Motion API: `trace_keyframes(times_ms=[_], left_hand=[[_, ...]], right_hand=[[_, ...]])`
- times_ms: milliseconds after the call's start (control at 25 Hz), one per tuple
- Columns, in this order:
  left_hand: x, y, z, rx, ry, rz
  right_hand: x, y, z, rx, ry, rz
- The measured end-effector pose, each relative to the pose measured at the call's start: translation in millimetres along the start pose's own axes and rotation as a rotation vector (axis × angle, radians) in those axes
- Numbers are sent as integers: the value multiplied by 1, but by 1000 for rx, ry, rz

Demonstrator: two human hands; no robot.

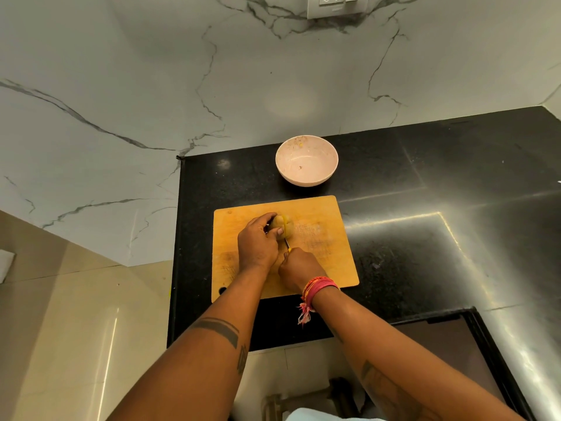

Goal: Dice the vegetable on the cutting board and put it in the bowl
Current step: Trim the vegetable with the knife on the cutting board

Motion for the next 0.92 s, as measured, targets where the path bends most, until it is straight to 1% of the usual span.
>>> trace_keyframes(times_ms=[320, 520, 600, 680, 800, 840, 920], left_hand=[[-8, -7, 2, -2, 8, 100], [0, -1, -9, 65, -102, 94], [4, 2, -5, 78, -106, 83], [4, 9, 2, -32, -136, 22], [6, 12, 2, -390, -253, -142], [7, 11, 0, -463, -285, -177], [11, 8, -9, -510, -343, -222]], right_hand=[[25, 42, -11, 32, 49, 30], [26, 41, -1, 35, 72, 51], [25, 37, 6, 18, 85, 58], [24, 29, 15, 2, 120, 81], [23, 20, 18, 1, 140, 99], [23, 18, 17, -1, 138, 101], [23, 20, 13, -15, 140, 101]])
Point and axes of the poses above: each hand's wrist, its own x-axis away from the middle knuckle, its own z-axis out of the back of the hand, y = z × x, the point moved 10 cm from there along -x, towards the middle knuckle, and after that the axes turned 1 degree about y, right-handed, at the moved point
